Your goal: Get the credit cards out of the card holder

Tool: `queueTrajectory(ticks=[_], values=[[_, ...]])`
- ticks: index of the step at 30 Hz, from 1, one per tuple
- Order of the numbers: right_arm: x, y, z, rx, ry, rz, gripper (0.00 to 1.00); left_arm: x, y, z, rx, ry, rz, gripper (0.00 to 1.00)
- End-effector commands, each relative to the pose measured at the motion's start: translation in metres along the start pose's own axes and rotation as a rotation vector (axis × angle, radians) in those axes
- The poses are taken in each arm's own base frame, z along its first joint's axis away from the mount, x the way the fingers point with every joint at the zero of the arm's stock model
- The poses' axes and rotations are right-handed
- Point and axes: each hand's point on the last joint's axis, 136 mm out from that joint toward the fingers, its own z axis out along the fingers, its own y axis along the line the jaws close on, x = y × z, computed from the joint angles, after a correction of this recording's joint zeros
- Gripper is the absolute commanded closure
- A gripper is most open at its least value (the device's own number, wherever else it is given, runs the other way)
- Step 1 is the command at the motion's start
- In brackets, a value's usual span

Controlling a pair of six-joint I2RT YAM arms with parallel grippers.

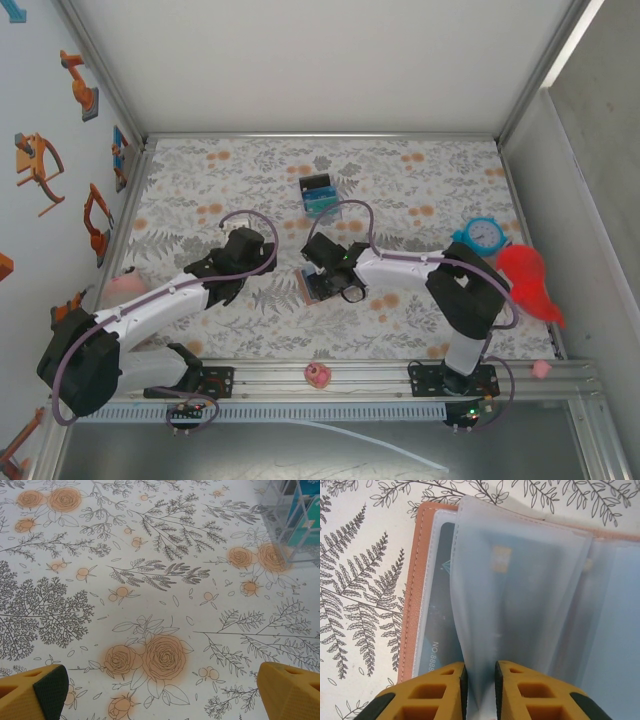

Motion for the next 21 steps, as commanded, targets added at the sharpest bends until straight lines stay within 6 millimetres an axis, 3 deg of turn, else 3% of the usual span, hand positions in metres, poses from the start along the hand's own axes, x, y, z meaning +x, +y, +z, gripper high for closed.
queueTrajectory(ticks=[1,9,21], values=[[-0.01,-0.009,-0.014,0.024,-0.056,0.017,0.77,-0.011,-0.017,-0.003,0.05,-0.023,0.032,0.03],[-0.019,-0.028,-0.024,0.09,-0.111,0.061,0.68,-0.005,-0.045,0.003,0.085,-0.009,0.122,0.03],[-0.018,-0.071,-0.038,0.161,-0.17,0.189,0.67,0.012,-0.084,0.02,0.136,0.035,0.201,0.03]])
